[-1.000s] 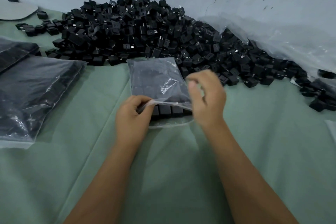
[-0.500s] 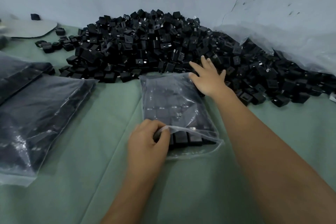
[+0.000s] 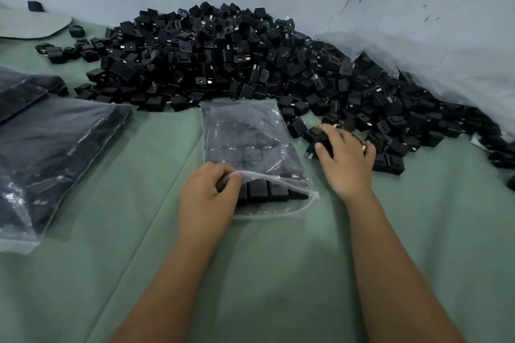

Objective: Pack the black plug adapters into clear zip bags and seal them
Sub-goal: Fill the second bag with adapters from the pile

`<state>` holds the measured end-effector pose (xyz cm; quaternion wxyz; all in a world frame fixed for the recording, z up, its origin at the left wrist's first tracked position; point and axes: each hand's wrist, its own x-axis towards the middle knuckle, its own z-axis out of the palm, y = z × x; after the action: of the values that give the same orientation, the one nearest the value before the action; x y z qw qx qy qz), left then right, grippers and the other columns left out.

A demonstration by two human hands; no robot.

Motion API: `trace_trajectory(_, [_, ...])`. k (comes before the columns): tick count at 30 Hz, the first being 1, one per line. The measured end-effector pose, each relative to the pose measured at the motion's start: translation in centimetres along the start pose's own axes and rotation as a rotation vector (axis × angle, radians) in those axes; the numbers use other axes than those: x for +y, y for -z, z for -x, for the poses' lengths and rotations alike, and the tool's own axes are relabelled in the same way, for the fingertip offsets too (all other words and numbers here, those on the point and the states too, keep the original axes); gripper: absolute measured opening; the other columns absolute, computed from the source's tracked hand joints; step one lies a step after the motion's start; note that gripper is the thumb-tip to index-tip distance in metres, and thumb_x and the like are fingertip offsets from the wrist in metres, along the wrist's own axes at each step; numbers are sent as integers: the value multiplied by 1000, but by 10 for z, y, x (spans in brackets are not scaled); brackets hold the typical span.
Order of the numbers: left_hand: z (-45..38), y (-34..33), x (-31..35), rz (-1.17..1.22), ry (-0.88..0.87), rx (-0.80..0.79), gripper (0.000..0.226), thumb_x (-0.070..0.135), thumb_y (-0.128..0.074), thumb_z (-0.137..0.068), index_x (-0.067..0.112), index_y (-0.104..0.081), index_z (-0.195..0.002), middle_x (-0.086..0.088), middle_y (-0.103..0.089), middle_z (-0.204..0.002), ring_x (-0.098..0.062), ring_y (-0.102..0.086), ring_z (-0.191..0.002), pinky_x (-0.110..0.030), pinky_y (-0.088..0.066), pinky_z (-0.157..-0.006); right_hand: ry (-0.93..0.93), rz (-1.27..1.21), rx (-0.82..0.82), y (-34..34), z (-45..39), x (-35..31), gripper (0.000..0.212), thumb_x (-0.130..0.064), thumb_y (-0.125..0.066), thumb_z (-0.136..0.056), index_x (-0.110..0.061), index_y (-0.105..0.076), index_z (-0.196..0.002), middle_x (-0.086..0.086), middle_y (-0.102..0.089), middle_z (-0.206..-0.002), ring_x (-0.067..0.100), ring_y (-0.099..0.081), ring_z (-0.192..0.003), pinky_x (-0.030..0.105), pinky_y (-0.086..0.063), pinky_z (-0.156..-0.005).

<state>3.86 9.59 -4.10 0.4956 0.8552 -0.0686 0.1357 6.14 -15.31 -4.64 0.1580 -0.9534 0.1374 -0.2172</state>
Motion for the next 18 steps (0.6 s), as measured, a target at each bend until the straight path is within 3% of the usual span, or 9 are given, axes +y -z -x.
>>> trace_trajectory(2, [1,1,1,10,15,-3,20,17,-62,-88,11,-61,-70,-3,-58,-73,-18,-55,-74,-36,-43,-70,-14,-91,25,6,16,-1,34,-40,-44,-97,-42,-46,-131,-11,-53,-130,9,-44,-125,43,2,-117])
trace_trajectory(5, [3,2,2,41,30,-22,18,18,-60,-89,12,-64,-72,-4,-59,-75,-18,-55,-75,-37,-44,-71,-21,-244,105,14,36,-6,40,-34,-54,-95,-38,-47,-134,-11,-61,-118,5,-48,-119,41,-2,-119])
trace_trajectory(8, [4,3,2,56,29,-35,18,20,-60,-90,15,-65,-73,-3,-60,-76,-18,-56,-77,-36,-44,-72,-137,-465,180,19,51,-14,57,-27,-69,-87,-35,-44,-138,-20,-55,-117,-18,-28,-123,39,-10,-121])
trace_trajectory(10, [5,3,1,49,22,-34,18,19,-60,-90,15,-66,-74,-3,-60,-77,-18,-56,-77,-34,-44,-72,-251,-601,239,21,60,-20,55,-26,-74,-82,-36,-50,-131,-31,-50,-113,-3,-30,-133,41,-25,-117])
trace_trajectory(12, [5,3,1,49,18,-33,17,19,-60,-90,15,-67,-74,-3,-61,-77,-18,-56,-77,-32,-43,-71,-290,-684,295,23,69,-27,50,-24,-76,-79,-38,-55,-122,-36,-50,-108,4,-44,-125,31,-37,-107])
trace_trajectory(15, [5,2,-1,49,10,-33,17,20,-60,-89,17,-66,-74,-2,-61,-78,-16,-55,-77,-27,-41,-69,-291,-738,364,24,83,-43,46,-25,-76,-78,-39,-57,-117,-33,-54,-106,-5,-51,-107,14,-38,-91])
trace_trajectory(18, [5,3,-2,47,-1,-36,16,20,-60,-89,19,-66,-74,0,-60,-78,-10,-53,-76,-14,-37,-65,-179,-738,386,24,96,-64,35,-37,-68,-79,-30,-61,-113,-22,-55,-97,6,-55,-96,20,-43,-86])
